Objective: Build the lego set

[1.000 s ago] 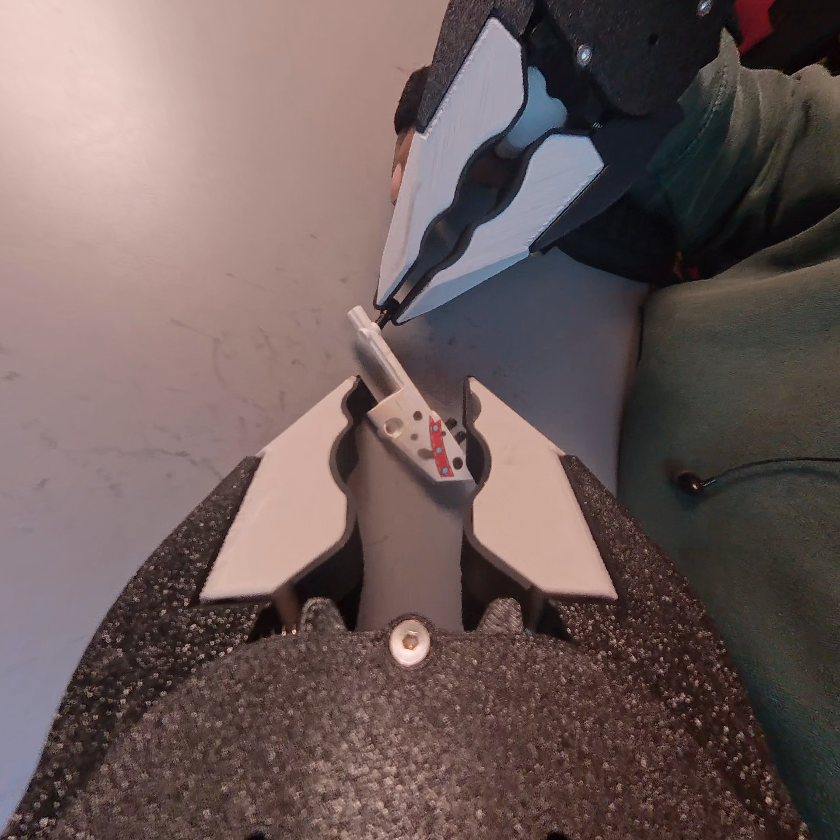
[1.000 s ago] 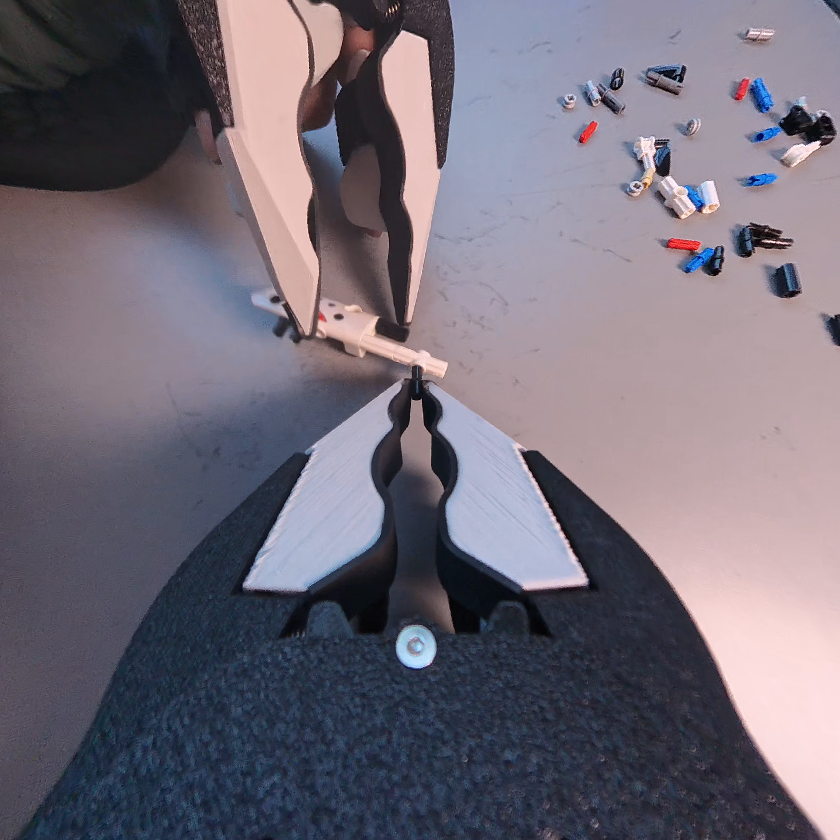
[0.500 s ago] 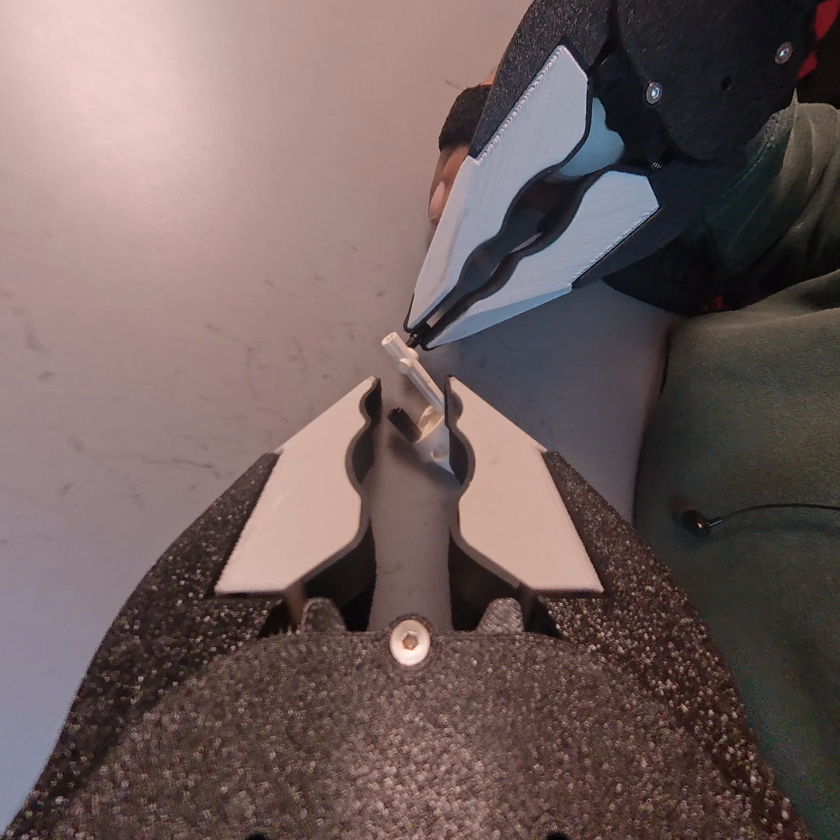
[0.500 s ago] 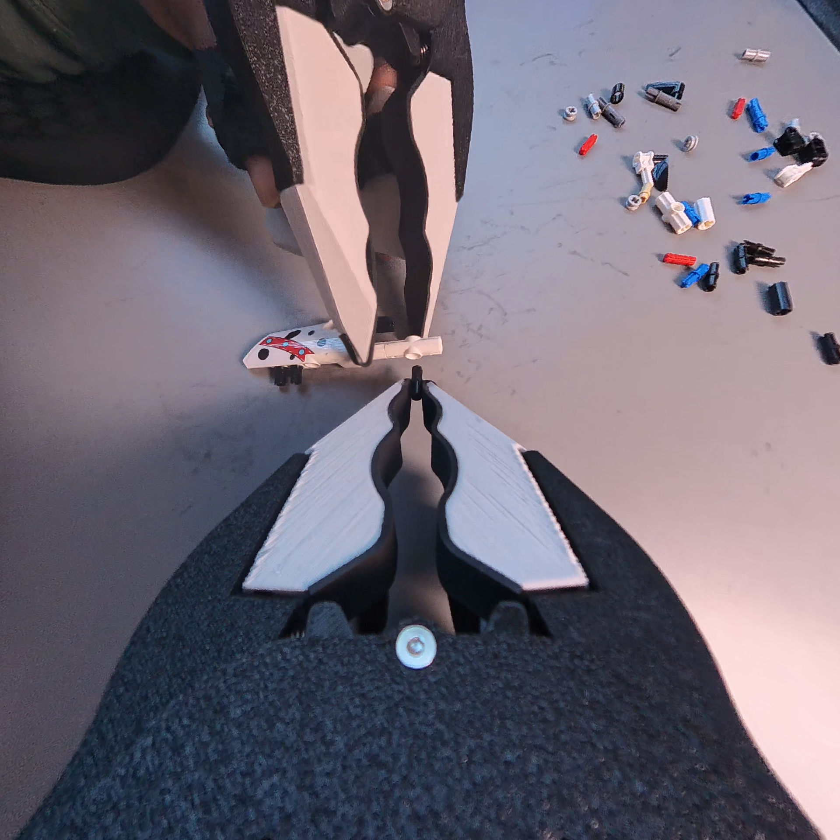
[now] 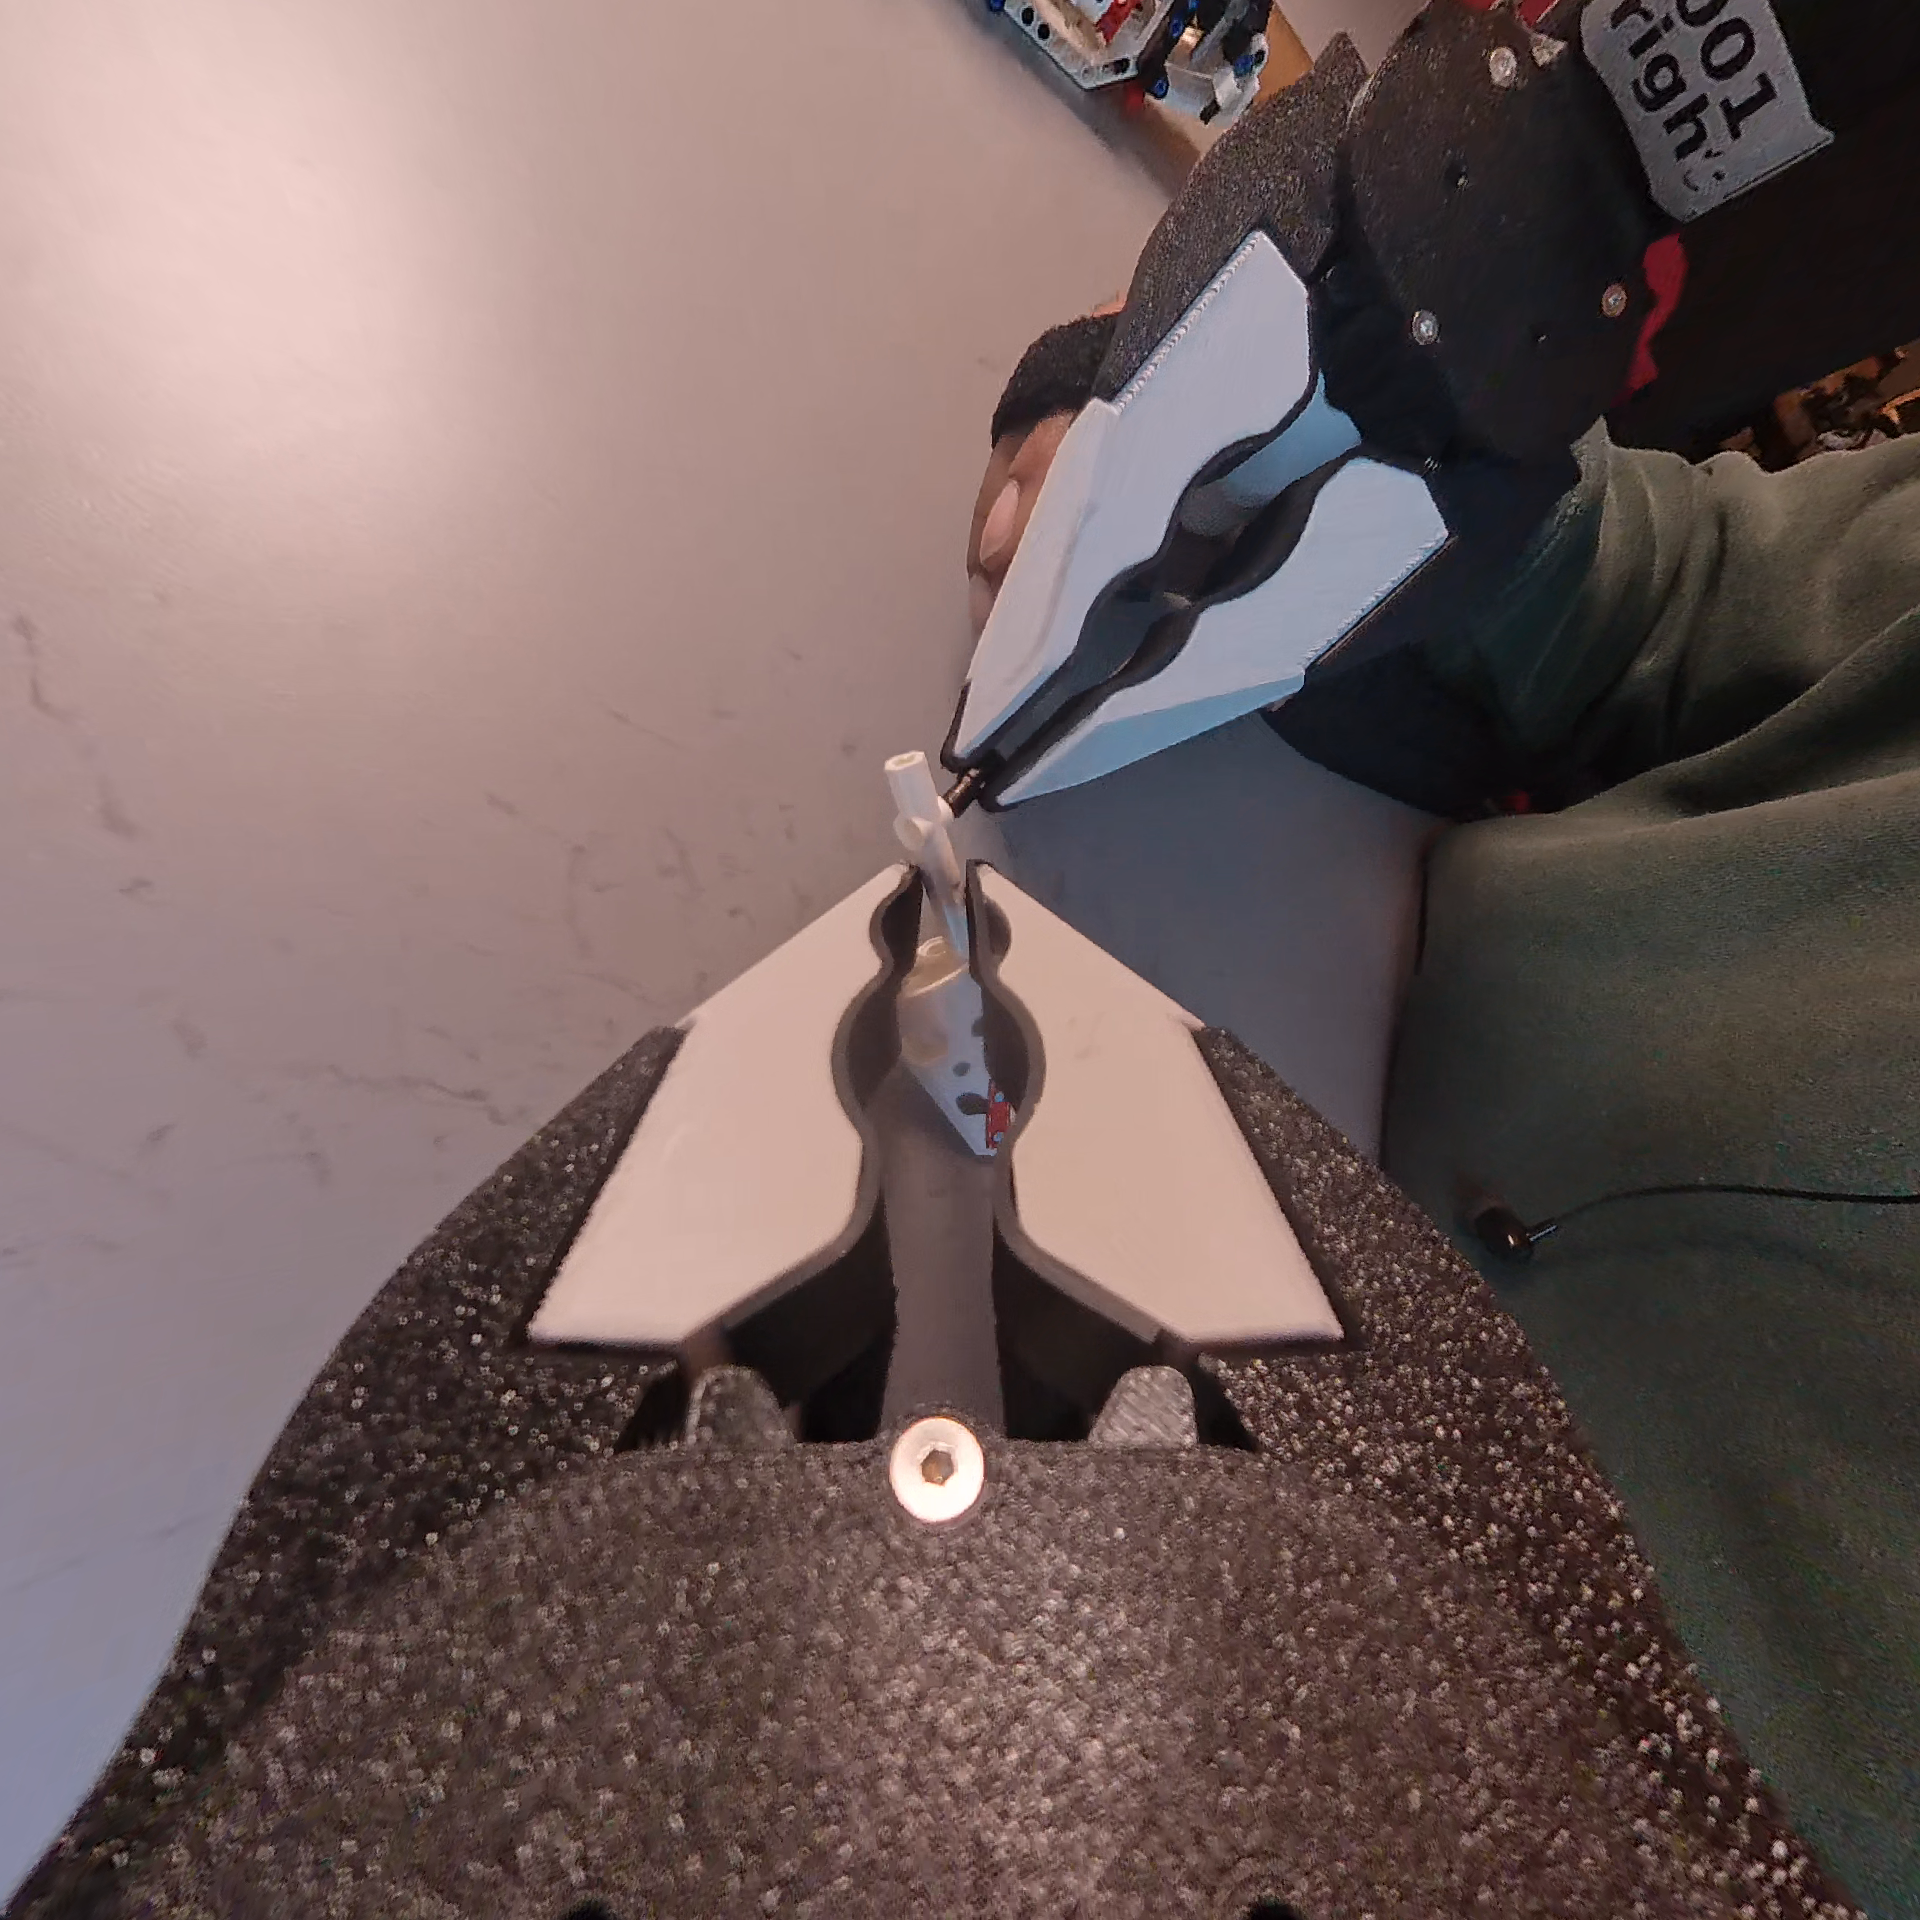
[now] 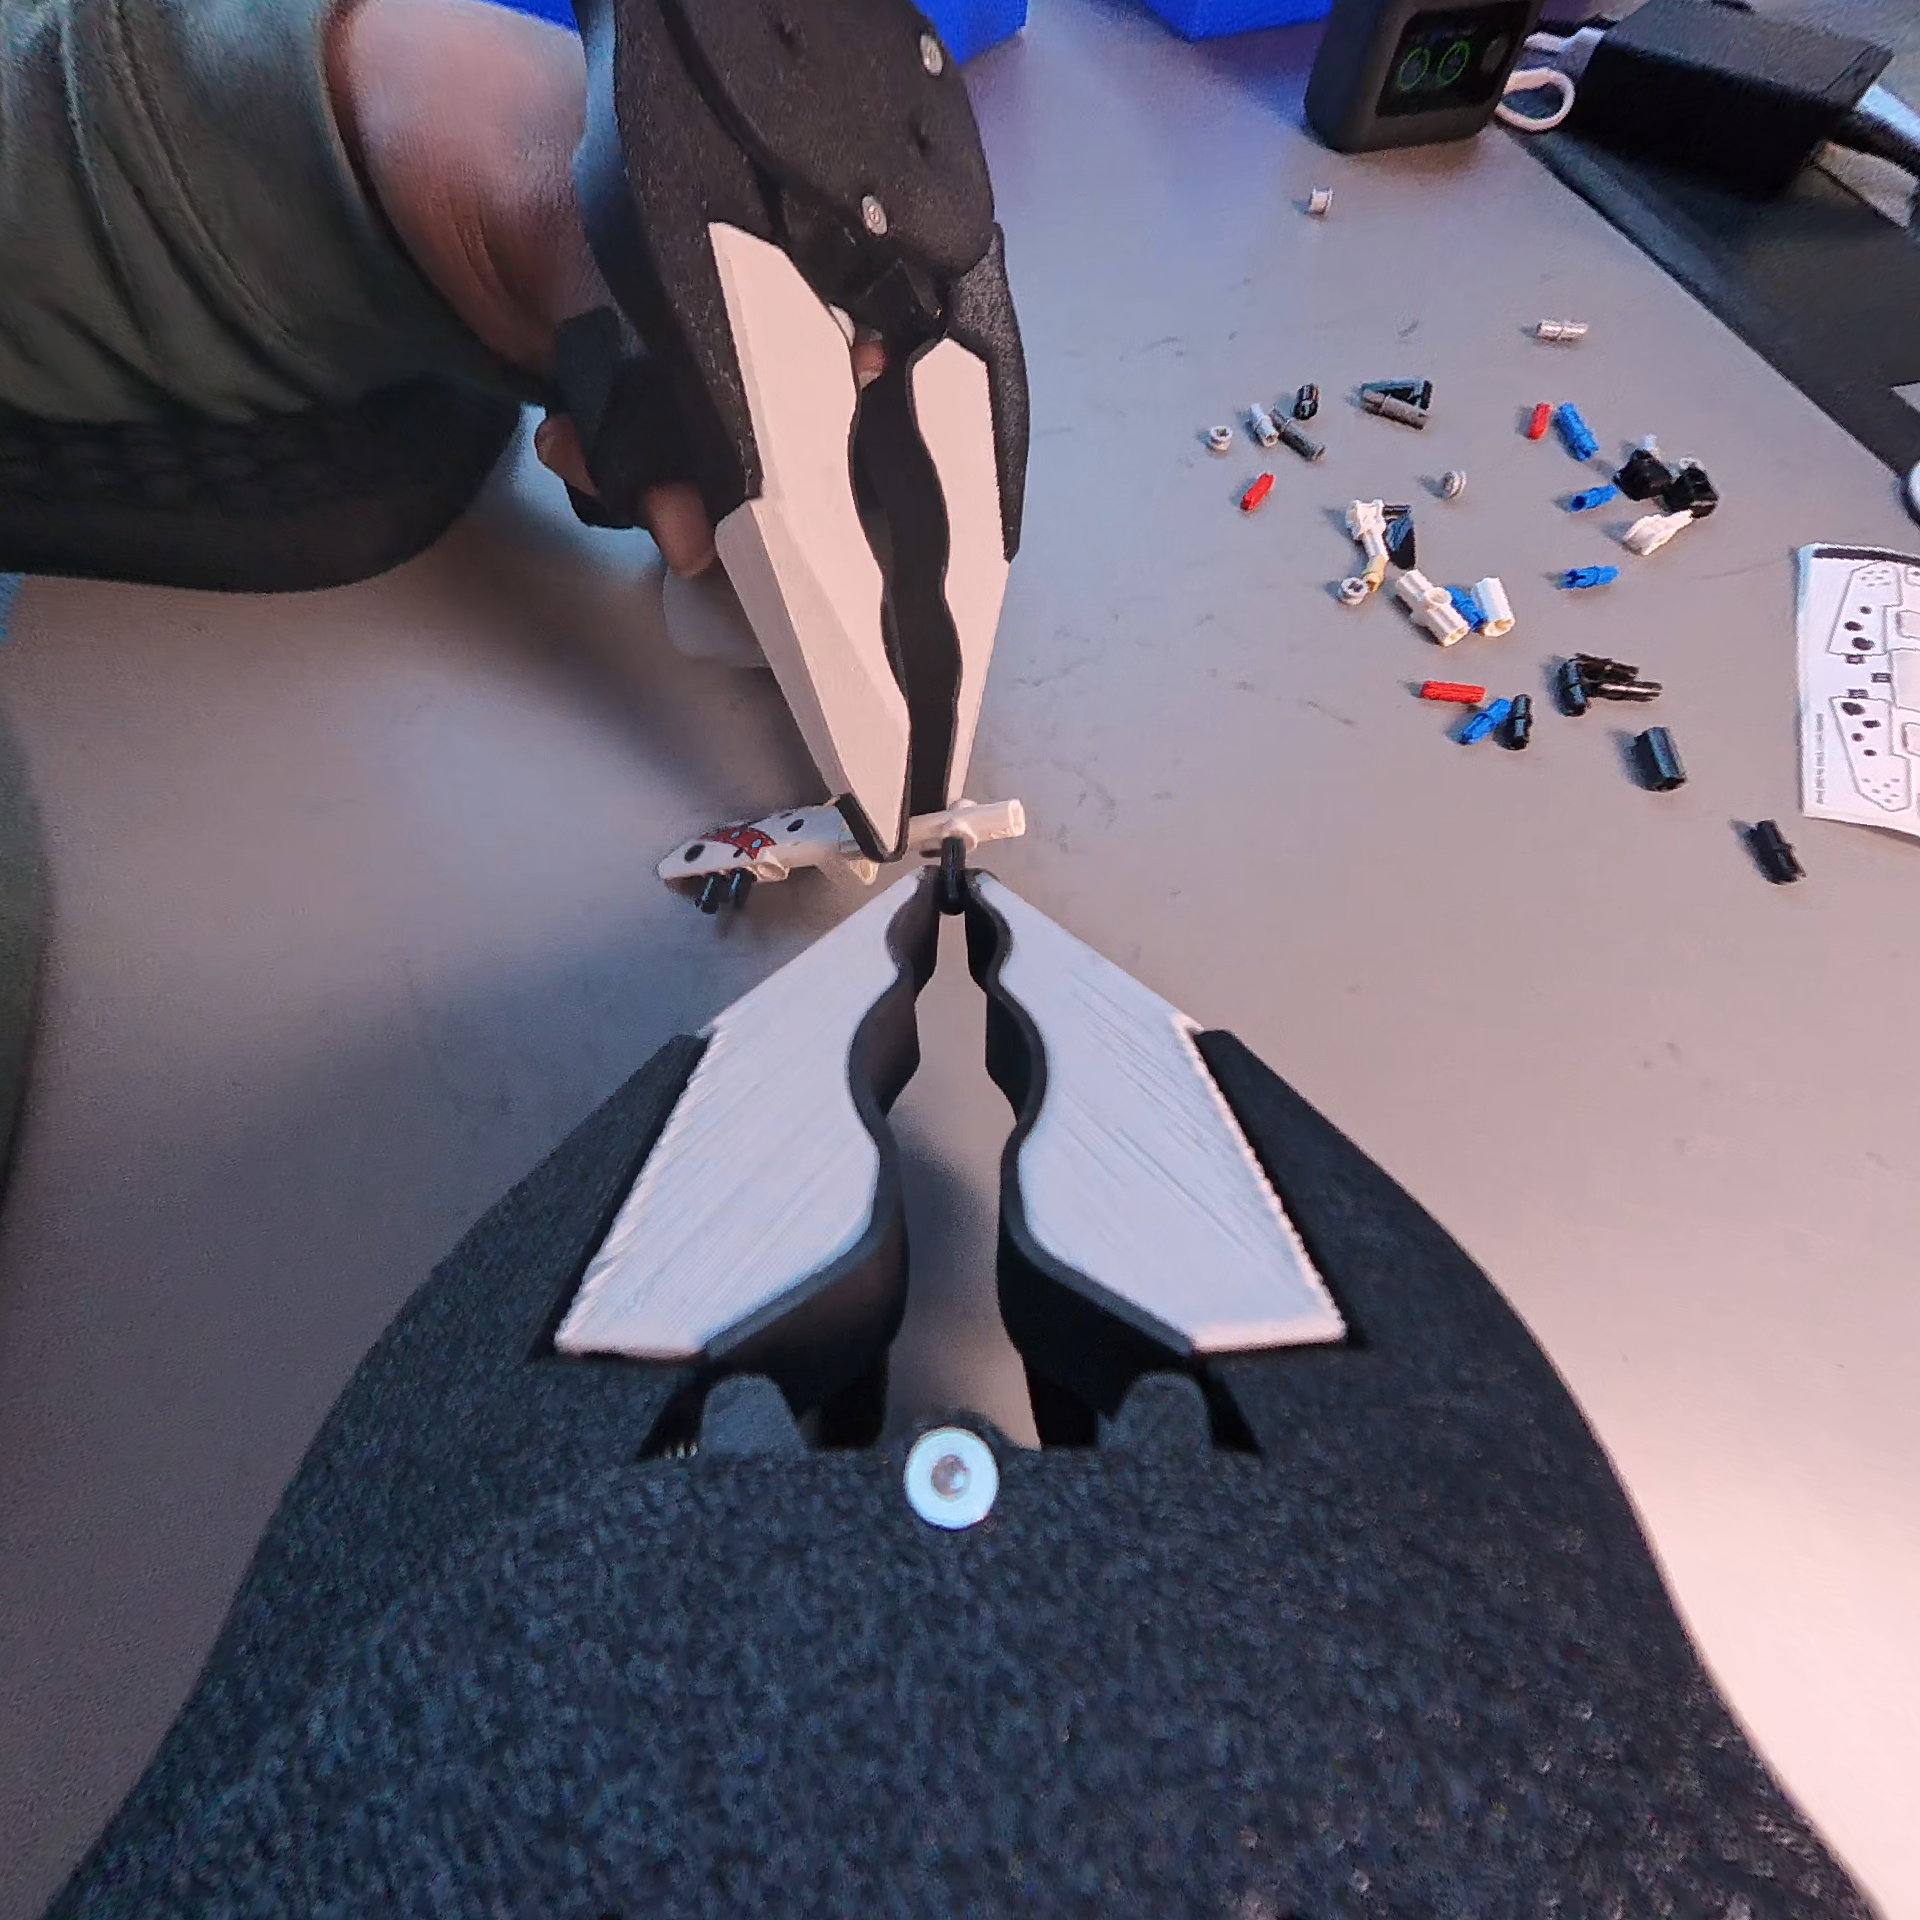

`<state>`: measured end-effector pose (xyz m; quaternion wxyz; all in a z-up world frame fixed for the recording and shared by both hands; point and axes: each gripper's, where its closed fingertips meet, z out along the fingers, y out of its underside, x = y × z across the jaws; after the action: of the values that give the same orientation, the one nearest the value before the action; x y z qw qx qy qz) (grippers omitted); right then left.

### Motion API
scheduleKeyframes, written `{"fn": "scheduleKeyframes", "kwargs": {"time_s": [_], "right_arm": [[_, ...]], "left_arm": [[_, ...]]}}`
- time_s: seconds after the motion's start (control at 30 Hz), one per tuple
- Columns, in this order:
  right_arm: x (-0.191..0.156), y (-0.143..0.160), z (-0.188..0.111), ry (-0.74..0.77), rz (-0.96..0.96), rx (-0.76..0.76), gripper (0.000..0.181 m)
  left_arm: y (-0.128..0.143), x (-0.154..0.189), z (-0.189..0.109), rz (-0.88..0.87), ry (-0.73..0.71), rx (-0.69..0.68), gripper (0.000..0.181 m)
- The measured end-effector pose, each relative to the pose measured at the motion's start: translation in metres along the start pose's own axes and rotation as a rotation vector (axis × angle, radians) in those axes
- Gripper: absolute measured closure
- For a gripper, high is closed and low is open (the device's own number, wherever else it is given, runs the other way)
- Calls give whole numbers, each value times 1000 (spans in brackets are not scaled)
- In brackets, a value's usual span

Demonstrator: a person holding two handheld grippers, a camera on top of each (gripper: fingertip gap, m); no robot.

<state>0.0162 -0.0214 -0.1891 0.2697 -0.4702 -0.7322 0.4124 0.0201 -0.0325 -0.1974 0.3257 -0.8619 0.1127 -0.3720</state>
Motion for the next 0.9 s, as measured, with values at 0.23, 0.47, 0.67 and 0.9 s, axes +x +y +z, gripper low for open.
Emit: {"fn": "scheduleKeyframes", "kwargs": {"time_s": [0.23, 0.47, 0.67, 0.9], "right_arm": [[4, -4, -1, 28, 24, 23, 178], [13, -5, -1, 87, 116, 19, 178], [14, -12, -2, 77, 222, 73, 178], [8, -23, -8, 13, 311, 144, 178]], "left_arm": [[-5, -1, 0, 5, -26, 33, 174], [-14, -7, -1, 65, -140, 67, 174], [-15, -7, -4, 198, -238, 40, 173], [-18, 3, -6, 211, -184, 81, 174]]}}
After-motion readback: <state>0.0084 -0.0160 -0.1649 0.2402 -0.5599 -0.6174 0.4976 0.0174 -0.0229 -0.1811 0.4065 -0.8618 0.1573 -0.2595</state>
